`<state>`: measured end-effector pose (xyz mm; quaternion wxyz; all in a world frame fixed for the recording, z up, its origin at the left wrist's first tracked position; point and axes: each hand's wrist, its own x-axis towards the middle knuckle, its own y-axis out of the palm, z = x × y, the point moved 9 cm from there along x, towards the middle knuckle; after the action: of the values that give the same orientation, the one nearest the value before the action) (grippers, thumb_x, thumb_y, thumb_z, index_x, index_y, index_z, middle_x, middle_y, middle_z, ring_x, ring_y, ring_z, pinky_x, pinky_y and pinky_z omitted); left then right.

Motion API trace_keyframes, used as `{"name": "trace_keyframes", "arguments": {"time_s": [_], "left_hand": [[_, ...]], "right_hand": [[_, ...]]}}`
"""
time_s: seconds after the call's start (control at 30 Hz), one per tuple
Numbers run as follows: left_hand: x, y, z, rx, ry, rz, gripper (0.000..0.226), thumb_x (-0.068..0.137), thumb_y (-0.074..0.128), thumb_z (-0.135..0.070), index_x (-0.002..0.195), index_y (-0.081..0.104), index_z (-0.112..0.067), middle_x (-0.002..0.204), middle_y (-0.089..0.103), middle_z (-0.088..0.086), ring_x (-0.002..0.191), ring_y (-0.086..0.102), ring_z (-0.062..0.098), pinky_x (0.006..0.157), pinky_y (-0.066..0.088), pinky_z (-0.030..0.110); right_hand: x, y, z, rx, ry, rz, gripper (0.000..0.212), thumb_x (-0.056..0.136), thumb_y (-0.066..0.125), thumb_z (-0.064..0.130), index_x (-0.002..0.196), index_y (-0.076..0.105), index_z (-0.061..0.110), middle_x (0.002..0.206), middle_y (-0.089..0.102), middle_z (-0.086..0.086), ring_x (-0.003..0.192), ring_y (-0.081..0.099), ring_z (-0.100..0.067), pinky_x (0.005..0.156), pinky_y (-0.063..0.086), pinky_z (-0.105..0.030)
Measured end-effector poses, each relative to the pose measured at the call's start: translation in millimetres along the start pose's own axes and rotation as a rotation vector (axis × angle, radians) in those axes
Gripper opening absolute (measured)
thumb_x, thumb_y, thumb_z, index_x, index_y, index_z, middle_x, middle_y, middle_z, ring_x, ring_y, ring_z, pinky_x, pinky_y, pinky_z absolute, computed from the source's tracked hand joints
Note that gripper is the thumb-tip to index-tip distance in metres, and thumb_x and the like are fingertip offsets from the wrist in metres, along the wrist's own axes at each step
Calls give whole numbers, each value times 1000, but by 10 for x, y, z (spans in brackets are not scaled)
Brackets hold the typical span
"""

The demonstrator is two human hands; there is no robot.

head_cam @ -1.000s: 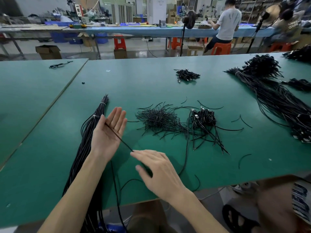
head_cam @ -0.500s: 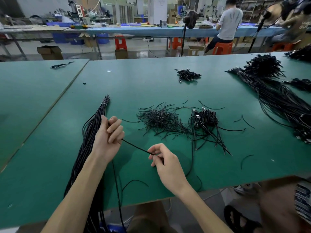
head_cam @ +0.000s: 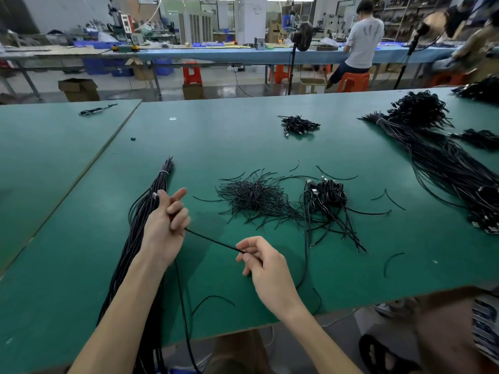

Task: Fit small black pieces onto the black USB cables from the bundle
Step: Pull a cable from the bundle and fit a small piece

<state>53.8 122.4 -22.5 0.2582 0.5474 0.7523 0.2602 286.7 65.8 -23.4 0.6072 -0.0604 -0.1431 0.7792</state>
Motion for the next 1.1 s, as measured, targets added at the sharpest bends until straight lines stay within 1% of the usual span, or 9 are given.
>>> {"name": "trace_keyframes", "arguments": {"time_s": [0.17, 0.3, 0.47, 0.57, 0.63, 0.77, 0.87, 0.93, 1.1], "left_hand": [[-87, 179, -120, 69, 45, 205, 57, 104, 40, -60, 113, 77, -17, 49, 33, -9, 39, 24, 6, 45, 29, 17], [-152, 246, -140, 86, 36, 298, 63, 105, 36, -62, 116, 77, -16, 43, 32, -9, 39, 25, 6, 47, 28, 19], [-169, 355, -97, 61, -4, 386, 66, 107, 31, -61, 132, 68, -13, 59, 31, -11, 51, 25, 7, 58, 25, 22], [-182, 377, -117, -56, -44, 441, 67, 108, 33, -58, 146, 55, -8, 72, 32, -10, 59, 30, 7, 62, 34, 20], [-176, 356, -124, -71, -56, 448, 61, 112, 33, -50, 150, 49, -6, 79, 35, -9, 64, 34, 8, 66, 38, 19], [-126, 294, -92, 8, -15, 312, 46, 112, 34, -32, 139, 62, -7, 76, 37, -9, 61, 33, 7, 58, 35, 20], [-134, 291, -73, -77, -44, 251, 34, 109, 40, -29, 114, 68, -10, 69, 34, -11, 54, 30, 6, 53, 32, 19], [-186, 345, -77, -153, -92, 324, 28, 109, 40, -29, 97, 62, -16, 63, 34, -11, 49, 30, 6, 50, 32, 20], [-492, 675, -41, -381, -336, 759, 56, 115, 15, -36, 86, 54, -8, 54, 34, -4, 42, 24, 14, 56, 28, 30]], "right_hand": [[4, -42, -2, 11, 0, -28, 27, 105, 50, 4, 110, 68, 23, 90, 71, 5, 66, 61, -5, 74, 50, -15], [13, -76, -22, 15, -4, -56, 29, 105, 50, 3, 109, 71, 23, 84, 70, 8, 63, 60, -3, 70, 48, -14], [21, -152, -83, 67, 27, -115, 29, 104, 51, 1, 103, 69, 23, 84, 71, 6, 63, 62, -6, 63, 47, -17], [17, -140, -83, 60, 29, -108, 28, 104, 52, 2, 103, 69, 23, 86, 72, 5, 63, 62, -6, 64, 47, -17], [16, -138, -78, 56, 26, -107, 27, 104, 52, 2, 103, 69, 23, 85, 72, 5, 62, 62, -6, 64, 47, -17], [13, -140, -63, 31, 13, -100, 23, 104, 54, 5, 104, 69, 22, 85, 72, 6, 62, 62, -6, 67, 50, -17], [6, -112, -50, 20, 5, -75, 21, 104, 55, 7, 105, 69, 22, 86, 73, 8, 62, 61, -6, 67, 50, -17], [9, -109, -48, 16, 6, -73, 21, 104, 54, 7, 105, 69, 23, 86, 72, 8, 62, 60, -5, 66, 50, -17], [9, -146, -44, 13, 8, -110, 22, 104, 54, 7, 104, 70, 22, 85, 72, 7, 62, 63, -6, 66, 50, -16]]}}
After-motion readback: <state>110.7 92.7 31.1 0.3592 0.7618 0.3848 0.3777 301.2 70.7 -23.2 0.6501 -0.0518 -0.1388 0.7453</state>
